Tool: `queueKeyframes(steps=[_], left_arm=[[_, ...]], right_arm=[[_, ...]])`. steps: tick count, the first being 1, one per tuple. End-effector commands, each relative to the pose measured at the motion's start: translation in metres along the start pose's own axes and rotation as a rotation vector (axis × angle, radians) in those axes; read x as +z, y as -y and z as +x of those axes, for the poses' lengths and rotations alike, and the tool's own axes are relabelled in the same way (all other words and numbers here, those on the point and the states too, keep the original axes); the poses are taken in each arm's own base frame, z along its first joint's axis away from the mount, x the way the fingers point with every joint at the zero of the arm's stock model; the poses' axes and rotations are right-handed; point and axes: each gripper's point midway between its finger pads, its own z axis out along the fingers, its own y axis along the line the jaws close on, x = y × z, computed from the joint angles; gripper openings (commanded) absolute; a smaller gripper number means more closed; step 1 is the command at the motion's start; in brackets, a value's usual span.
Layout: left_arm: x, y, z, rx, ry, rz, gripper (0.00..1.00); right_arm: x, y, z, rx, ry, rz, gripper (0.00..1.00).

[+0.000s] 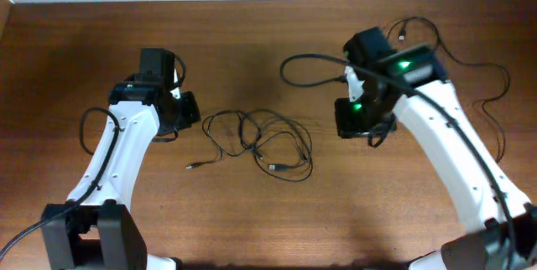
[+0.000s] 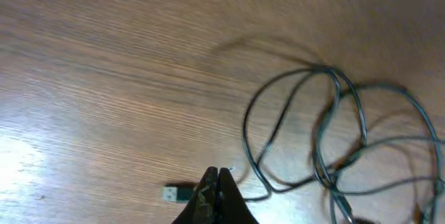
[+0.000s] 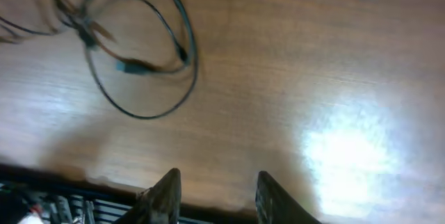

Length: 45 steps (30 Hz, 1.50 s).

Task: Untangle cables
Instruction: 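Release the cable at the upper right and bring the right gripper back, then lower both grippers onto the remaining cable pile and grasp strands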

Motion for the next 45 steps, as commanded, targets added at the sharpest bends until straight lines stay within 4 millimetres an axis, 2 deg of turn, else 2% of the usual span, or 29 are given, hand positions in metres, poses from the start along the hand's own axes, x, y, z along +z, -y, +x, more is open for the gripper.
queueKeyframes(steps=[1,3,4,7,8,9,11,13,16,19,21,22,23,24,26,28,29,30,32,34,36,37,38,40,41,43,45], left_arm=[[0.008,0.016,0.026,0.094,-0.095,0.12,0.0],[0.016,0.021,0.038,0.108,-0.125,0.169,0.0],[0.021,0.026,0.042,0.131,-0.129,0.209,0.02],[0.032,0.037,0.052,0.13,-0.135,0.294,0.14],[0.038,0.036,0.053,0.13,-0.122,0.296,0.1],[0.042,0.035,0.054,0.124,-0.117,0.297,0.1],[0.049,0.036,0.054,0.128,-0.097,0.305,0.22],[0.052,0.036,0.054,0.131,-0.084,0.308,0.23],[0.052,0.036,0.053,0.133,-0.079,0.31,0.24],[0.052,0.036,0.054,0.132,-0.082,0.309,0.2],[0.053,0.035,0.057,0.13,-0.094,0.306,0.17],[0.054,0.034,0.059,0.128,-0.101,0.304,0.13],[0.056,0.032,0.063,0.127,-0.108,0.299,0.04],[0.058,0.031,0.066,0.125,-0.114,0.297,0.0],[0.061,0.029,0.07,0.124,-0.121,0.295,0.0],[0.063,0.029,0.071,0.125,-0.115,0.297,0.0],[0.064,0.029,0.071,0.126,-0.111,0.298,0.0],[0.065,0.029,0.07,0.127,-0.106,0.299,0.0],[0.065,0.029,0.07,0.128,-0.102,0.3,0.0],[0.065,0.029,0.068,0.129,-0.096,0.301,0.0],[0.065,0.03,0.068,0.129,-0.095,0.302,0.0],[0.065,0.03,0.068,0.129,-0.095,0.302,0.0],[0.065,0.03,0.068,0.129,-0.095,0.302,0.01],[0.065,0.03,0.068,0.129,-0.096,0.301,0.03],[0.065,0.03,0.068,0.129,-0.096,0.302,0.03],[0.065,0.03,0.068,0.129,-0.096,0.302,0.05],[0.065,0.03,0.068,0.129,-0.096,0.302,0.06]], right_arm=[[0.029,-0.009,0.008,0.009,0.005,-0.007,0.32],[0.048,-0.017,0.014,-0.016,0.001,-0.029,0.33],[0.057,-0.019,0.015,-0.023,0.002,-0.043,0.36],[0.076,-0.032,0.019,-0.031,-0.01,-0.135,0.41],[0.079,-0.034,0.02,-0.032,-0.011,-0.151,0.41],[0.081,-0.037,0.019,-0.034,-0.01,-0.169,0.41],[0.081,-0.041,0.018,-0.038,-0.004,-0.191,0.44],[0.081,-0.041,0.018,-0.038,-0.004,-0.191,0.56],[0.081,-0.045,0.016,-0.051,0.009,-0.198,0.65],[0.085,-0.062,0.014,-0.1,0.033,-0.216,0.68],[0.094,-0.077,0.017,-0.145,0.026,-0.223,0.68],[0.1,-0.083,0.019,-0.163,0.019,-0.223,0.68],[0.108,-0.087,0.02,-0.175,0.008,-0.216,0.68],[0.117,-0.087,0.019,-0.178,0.001,-0.202,0.66],[0.135,-0.086,0.019,-0.17,-0.027,-0.185,0.58],[0.147,-0.083,0.022,-0.161,-0.062,-0.169,0.39],[0.153,-0.081,0.024,-0.158,-0.076,-0.162,0.17],[0.157,-0.08,0.025,-0.155,-0.088,-0.156,0.04],[0.159,-0.082,0.03,-0.152,-0.113,-0.175,0.04],[0.157,-0.093,0.04,-0.153,-0.158,-0.241,0.04],[0.157,-0.096,0.041,-0.165,-0.153,-0.242,0.11],[0.158,-0.101,0.036,-0.177,-0.128,-0.254,0.33],[0.157,-0.105,0.03,-0.185,-0.1,-0.269,0.47],[0.157,-0.111,0.019,-0.152,-0.056,-0.289,0.69],[0.157,-0.115,0.013,-0.083,-0.044,-0.301,0.72],[0.159,-0.119,0.006,0.021,-0.021,-0.319,0.7],[0.164,-0.117,0.002,0.145,-0.013,-0.316,0.58]])
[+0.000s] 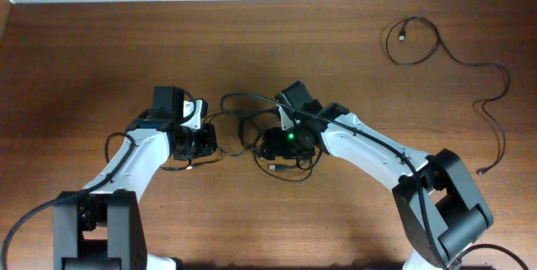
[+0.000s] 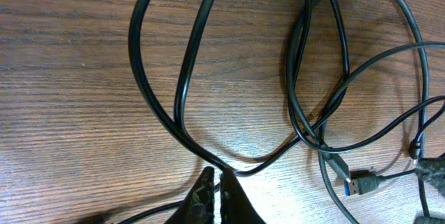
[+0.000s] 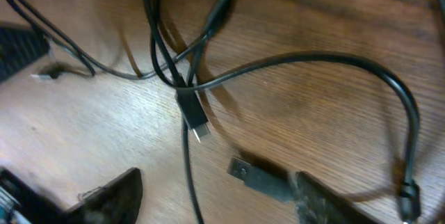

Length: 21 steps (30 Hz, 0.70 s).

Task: Untangle cables
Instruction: 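Lower both grippers onto the remaining cable pile and grasp strands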

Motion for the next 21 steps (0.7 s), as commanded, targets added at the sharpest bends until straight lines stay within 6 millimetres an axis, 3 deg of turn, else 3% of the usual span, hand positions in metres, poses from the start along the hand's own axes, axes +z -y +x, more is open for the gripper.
queueKeyframes(steps=[1,3,4,6,11,21], left_arm=[[0.002,0.0,0.004,0.0,-0.011,0.008,0.07],[0.002,0.0,0.004,0.0,-0.011,0.008,0.09],[0.002,0.0,0.004,0.0,-0.011,0.008,0.09],[0.002,0.0,0.004,0.0,-0.011,0.009,0.1],[0.002,0.0,0.004,0.0,-0.011,0.008,0.1],[0.002,0.0,0.004,0.0,-0.011,0.008,0.12]], right_arm=[[0.011,0.015,0.004,0.264,0.024,0.045,0.57],[0.017,0.027,-0.001,0.394,0.088,0.083,0.58],[0.019,0.026,-0.005,0.404,0.112,0.066,0.7],[0.023,0.016,-0.012,0.379,0.151,0.022,0.72],[0.022,-0.007,-0.033,0.314,0.261,-0.035,0.47],[0.05,0.0,-0.021,0.307,0.29,0.068,0.46]])
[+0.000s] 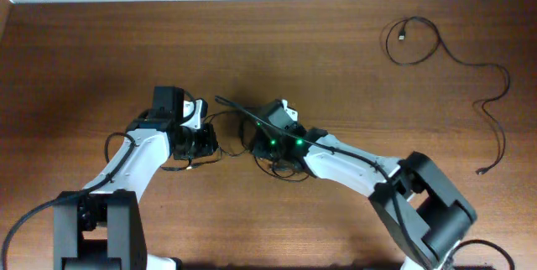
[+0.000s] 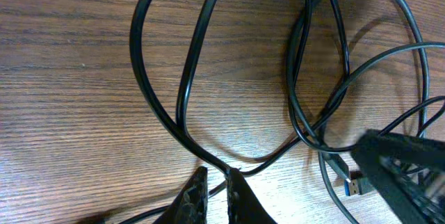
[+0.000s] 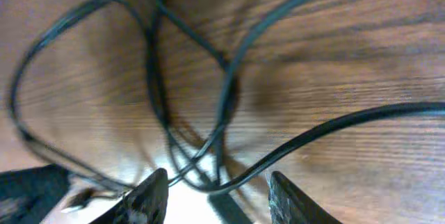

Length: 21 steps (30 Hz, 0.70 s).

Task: Untangle cables
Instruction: 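Lower both grippers onto the remaining cable pile and grasp strands, then pull the left gripper left and right gripper right, stretching the cables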

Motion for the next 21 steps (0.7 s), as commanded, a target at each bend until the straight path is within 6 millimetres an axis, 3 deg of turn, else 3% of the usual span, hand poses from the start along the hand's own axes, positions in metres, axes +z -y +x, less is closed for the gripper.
queueKeyframes(steps=[1,4,10,12,14,16,18,20,21], left_arm=[[0.002,0.0,0.004,0.0,-0.01,0.009,0.11],[0.002,0.0,0.004,0.0,-0.01,0.009,0.13],[0.002,0.0,0.004,0.0,-0.01,0.009,0.13],[0.002,0.0,0.004,0.0,-0.01,0.009,0.13],[0.002,0.0,0.004,0.0,-0.01,0.009,0.13],[0.002,0.0,0.004,0.0,-0.011,0.008,0.12],[0.002,0.0,0.004,0.0,-0.01,0.008,0.11],[0.002,0.0,0.004,0.0,-0.01,0.008,0.14],[0.002,0.0,0.004,0.0,-0.011,0.008,0.2]], right_arm=[[0.011,0.012,0.004,0.008,0.004,0.042,0.46],[0.013,0.018,-0.004,0.006,0.049,0.07,0.47],[0.028,0.033,0.001,0.008,0.034,0.116,0.44],[0.029,0.034,0.002,0.008,0.032,0.119,0.33],[0.028,0.036,-0.001,-0.003,0.044,0.128,0.12],[0.028,0.037,-0.002,-0.067,0.046,0.133,0.04],[0.023,0.022,0.008,-0.166,-0.028,0.06,0.04],[0.001,-0.006,0.009,-0.242,-0.065,-0.052,0.04],[-0.022,-0.024,0.009,-0.31,-0.079,-0.132,0.04]])
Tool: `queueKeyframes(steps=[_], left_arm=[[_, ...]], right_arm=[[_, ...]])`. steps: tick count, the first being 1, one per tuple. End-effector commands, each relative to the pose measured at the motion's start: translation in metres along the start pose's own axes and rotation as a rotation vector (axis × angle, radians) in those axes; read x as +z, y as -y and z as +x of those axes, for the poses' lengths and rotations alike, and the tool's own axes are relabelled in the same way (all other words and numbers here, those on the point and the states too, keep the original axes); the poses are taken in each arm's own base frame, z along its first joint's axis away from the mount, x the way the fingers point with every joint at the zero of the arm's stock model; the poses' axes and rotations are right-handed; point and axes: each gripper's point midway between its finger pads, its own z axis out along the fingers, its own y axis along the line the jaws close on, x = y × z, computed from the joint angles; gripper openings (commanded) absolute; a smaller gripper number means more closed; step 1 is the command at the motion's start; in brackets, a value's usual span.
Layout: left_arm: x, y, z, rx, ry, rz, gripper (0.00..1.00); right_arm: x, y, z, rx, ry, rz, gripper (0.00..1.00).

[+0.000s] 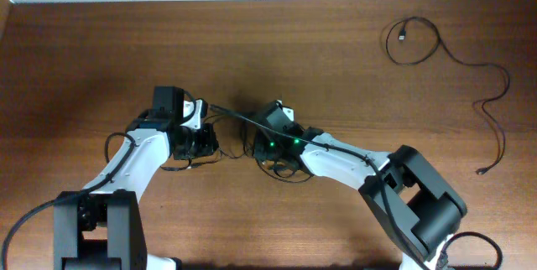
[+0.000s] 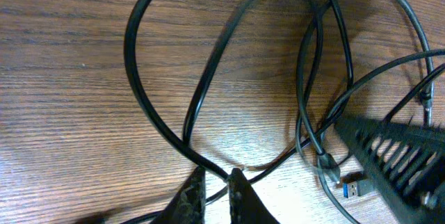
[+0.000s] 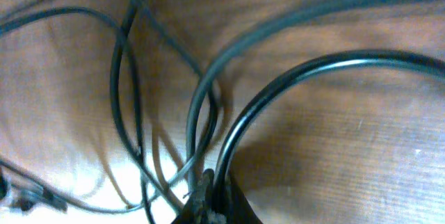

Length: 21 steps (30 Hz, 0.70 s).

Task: Untangle cables
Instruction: 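Pull the left gripper left and right gripper right, stretching the cables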

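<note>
A tangle of thin black cables (image 1: 243, 136) lies on the wooden table (image 1: 101, 52) between both arms. In the left wrist view its loops (image 2: 208, 78) spread over the wood, with a blue-tipped USB plug (image 2: 354, 184) at the right. My left gripper (image 2: 214, 177) stands at the tangle's left edge, fingers slightly apart, with a strand crossing just at their tips. My right gripper (image 3: 212, 182) is shut on a thick black cable (image 3: 278, 92) in the tangle's middle. From the left wrist its dark body (image 2: 396, 154) shows at the right.
A separate long black cable (image 1: 470, 60) lies stretched out at the table's far right, one end curled near the back edge. The pale wall strip runs along the back.
My right gripper, then open over the tangle, is now shut on a black cable. The loops have shifted slightly to the right. My left gripper stays put, slightly open.
First, both grippers stood away from the tangle, the left shut, the right open at the right. Then both were at the tangle, the left pinched at a strand. Later the left stood slightly open and the right hovered open; now the right grips a cable.
</note>
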Motion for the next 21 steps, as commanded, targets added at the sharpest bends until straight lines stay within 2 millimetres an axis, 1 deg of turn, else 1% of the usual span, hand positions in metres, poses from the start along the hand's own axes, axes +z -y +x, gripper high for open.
queueKeyframes(steps=[1,2,3,4,5,8,9,11,12,13,14,17,18,20,21], left_arm=[[0.002,0.0,0.004,0.0,-0.011,0.008,0.28],[0.002,0.0,0.004,0.0,-0.011,0.008,0.42],[0.002,0.0,0.004,0.0,-0.01,0.009,0.88],[0.002,0.0,0.004,0.0,-0.011,0.008,0.99],[0.002,0.0,0.004,0.0,-0.011,0.008,0.99],[0.002,0.0,0.004,0.0,-0.01,0.008,0.99],[0.002,0.0,0.004,0.0,-0.01,0.008,0.99],[0.002,0.0,0.004,0.001,-0.009,0.008,0.99],[0.002,0.0,0.004,0.001,-0.009,0.008,0.87],[0.002,-0.003,0.003,0.001,-0.007,-0.007,0.39],[0.002,-0.004,0.003,0.001,-0.007,-0.011,0.0],[0.001,-0.003,0.003,0.0,-0.005,-0.005,0.0],[0.0,0.001,0.001,0.001,-0.004,0.014,0.0],[-0.007,0.006,-0.006,0.002,0.016,0.039,0.0],[-0.014,0.009,-0.012,-0.002,0.029,0.054,0.0]], right_arm=[[-0.053,-0.044,0.002,-0.196,-0.045,-0.205,0.04],[-0.077,-0.056,0.0,-0.248,-0.031,-0.26,0.04],[-0.108,-0.064,-0.008,-0.277,0.014,-0.292,0.04],[-0.128,-0.067,-0.013,-0.276,0.042,-0.313,0.04],[-0.145,-0.068,-0.016,-0.273,0.058,-0.325,0.04],[-0.217,-0.066,-0.022,-0.316,0.124,-0.336,0.04],[-0.231,-0.064,-0.021,-0.325,0.125,-0.327,0.04],[-0.258,-0.05,-0.015,-0.339,0.078,-0.251,0.04],[-0.264,-0.042,-0.014,-0.325,0.063,-0.211,0.04],[-0.28,-0.027,-0.013,-0.302,0.042,-0.134,0.04],[-0.291,-0.025,-0.013,-0.337,0.039,-0.121,0.04],[-0.313,-0.027,-0.016,-0.363,0.062,-0.1,0.04],[-0.323,-0.029,-0.018,-0.365,0.077,-0.097,0.04],[-0.335,-0.032,-0.021,-0.368,0.101,-0.099,0.04],[-0.343,-0.033,-0.023,-0.37,0.115,-0.098,0.04]])
